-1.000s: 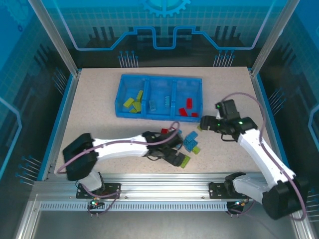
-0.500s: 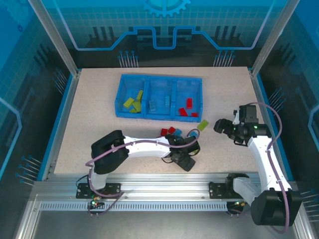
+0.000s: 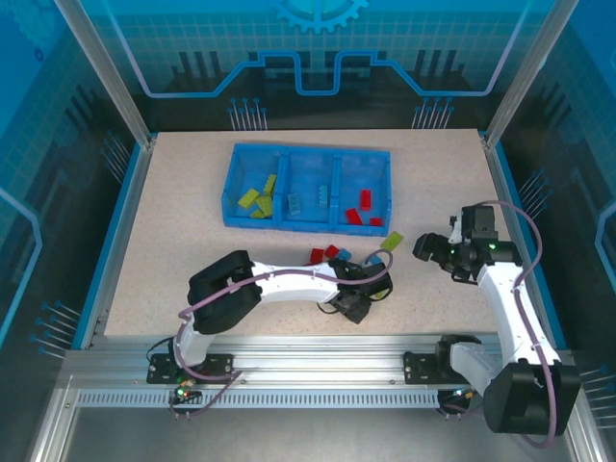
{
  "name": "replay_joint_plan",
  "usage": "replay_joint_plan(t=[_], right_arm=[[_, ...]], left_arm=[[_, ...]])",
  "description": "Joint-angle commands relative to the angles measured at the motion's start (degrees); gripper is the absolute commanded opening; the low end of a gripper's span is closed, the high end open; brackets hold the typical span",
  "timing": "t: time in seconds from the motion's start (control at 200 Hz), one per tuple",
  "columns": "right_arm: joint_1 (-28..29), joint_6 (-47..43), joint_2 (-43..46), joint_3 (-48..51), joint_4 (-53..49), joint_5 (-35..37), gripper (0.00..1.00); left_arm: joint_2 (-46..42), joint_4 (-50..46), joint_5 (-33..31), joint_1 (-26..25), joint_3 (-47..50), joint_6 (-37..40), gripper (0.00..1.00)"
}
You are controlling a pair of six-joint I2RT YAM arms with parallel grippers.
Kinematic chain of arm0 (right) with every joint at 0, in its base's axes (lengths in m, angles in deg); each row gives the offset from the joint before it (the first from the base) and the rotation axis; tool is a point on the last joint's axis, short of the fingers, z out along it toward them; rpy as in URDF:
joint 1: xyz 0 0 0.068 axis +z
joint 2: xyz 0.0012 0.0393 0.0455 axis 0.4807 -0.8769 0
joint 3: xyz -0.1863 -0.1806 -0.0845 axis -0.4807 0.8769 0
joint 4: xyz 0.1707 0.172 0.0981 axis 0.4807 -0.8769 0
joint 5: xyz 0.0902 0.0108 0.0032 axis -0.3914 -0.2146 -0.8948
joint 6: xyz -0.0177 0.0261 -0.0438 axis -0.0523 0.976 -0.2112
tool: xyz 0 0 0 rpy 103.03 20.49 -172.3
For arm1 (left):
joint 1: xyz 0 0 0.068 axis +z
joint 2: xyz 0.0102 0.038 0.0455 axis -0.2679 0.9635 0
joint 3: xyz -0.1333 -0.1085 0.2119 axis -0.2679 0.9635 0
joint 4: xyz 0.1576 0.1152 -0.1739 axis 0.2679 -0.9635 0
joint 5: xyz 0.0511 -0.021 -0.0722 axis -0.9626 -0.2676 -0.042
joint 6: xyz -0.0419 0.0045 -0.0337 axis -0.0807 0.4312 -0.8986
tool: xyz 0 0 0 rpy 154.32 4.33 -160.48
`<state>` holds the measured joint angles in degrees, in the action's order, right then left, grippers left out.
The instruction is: Sort the legos into containers by color
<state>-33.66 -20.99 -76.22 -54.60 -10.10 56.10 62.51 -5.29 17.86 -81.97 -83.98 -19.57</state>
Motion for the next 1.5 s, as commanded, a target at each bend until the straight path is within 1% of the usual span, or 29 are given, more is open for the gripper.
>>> replay_joint_plan(t=[0.0, 0.065, 0.125, 0.215, 0.27, 0.31, 0.365, 0.445, 0.545, 0.565, 0.705, 0.775, 0.84, 0.995, 1.115, 1.291, 1.496], right_arm=[[-0.52, -0.50, -0.73, 1.55, 2.40, -1.45, 0.83], [0.02, 1.85, -3.52, 1.07, 3.23, -2.28, 0.80], [1.83, 4.16, -7.18, -0.27, 3.29, -2.05, 0.78], [7.28, 8.11, -12.15, -2.30, 3.98, 0.98, 0.78], [10.96, 10.40, -14.33, -3.31, 5.03, 3.46, 0.79], [12.76, 11.88, -15.70, -3.84, 6.31, 3.99, 0.79], [14.39, 14.17, -17.51, -4.28, 7.89, 4.01, 0.80], [15.26, 16.96, -19.66, -4.68, 9.74, 4.21, 0.80], [15.65, 18.52, -22.58, -5.04, 10.57, 4.79, 0.80], [15.78, 18.73, -23.28, -6.64, 10.73, 4.79, 0.80], [17.36, 19.45, -28.36, -9.81, 11.19, 5.61, 0.79], [18.10, 19.90, -31.08, -11.80, 11.41, 6.14, 0.78], [18.53, 20.38, -33.62, -13.66, 11.28, 6.65, 0.78], [18.55, 22.07, -38.06, -16.44, 10.03, 8.33, 0.74], [19.22, 22.20, -40.37, -17.90, 9.08, 9.33, 0.71], [19.61, 22.18, -43.38, -19.98, 8.82, 10.14, 0.70], [19.57, 21.42, -47.02, -22.91, 6.38, 11.61, 0.69]], left_arm=[[-2.60, 0.88, 2.91, -0.27, 2.05, -1.61, 0.32], [-5.29, 0.25, 2.23, -0.01, 2.27, -2.11, 0.32], [-8.32, -0.73, 0.88, 0.49, 2.41, -2.38, 0.32], [-13.47, -2.50, -1.30, 2.69, 2.97, -2.73, 0.32], [-16.95, -3.44, -2.58, 5.05, 3.30, -2.25, 0.32], [-19.33, -4.00, -3.35, 7.06, 3.55, -1.58, 0.33], [-22.26, -4.60, -3.38, 10.95, 3.73, -0.19, 0.33], [-26.10, -4.57, -2.92, 17.44, 3.73, 2.12, 0.33], [-28.66, -4.31, -1.58, 25.73, 2.65, 4.92, 0.34], [-28.90, -4.33, -1.11, 27.48, 2.35, 5.33, 0.34], [-27.68, -5.52, 3.60, 38.40, -1.10, 7.40, 0.33], [-26.02, -5.73, 6.39, 42.77, -2.41, 7.64, 0.34], [-24.39, -4.91, 8.50, 45.82, -3.02, 8.13, 0.33], [-18.48, -4.75, 11.72, 50.42, -6.03, 8.23, 0.33], [-14.83, -4.92, 12.53, 52.89, -7.85, 7.26, 0.35], [-11.51, -5.86, 13.31, 54.41, -10.36, 6.78, 0.35], [-10.35, -5.85, 13.79, 54.94, -10.86, 5.93, 0.39]])
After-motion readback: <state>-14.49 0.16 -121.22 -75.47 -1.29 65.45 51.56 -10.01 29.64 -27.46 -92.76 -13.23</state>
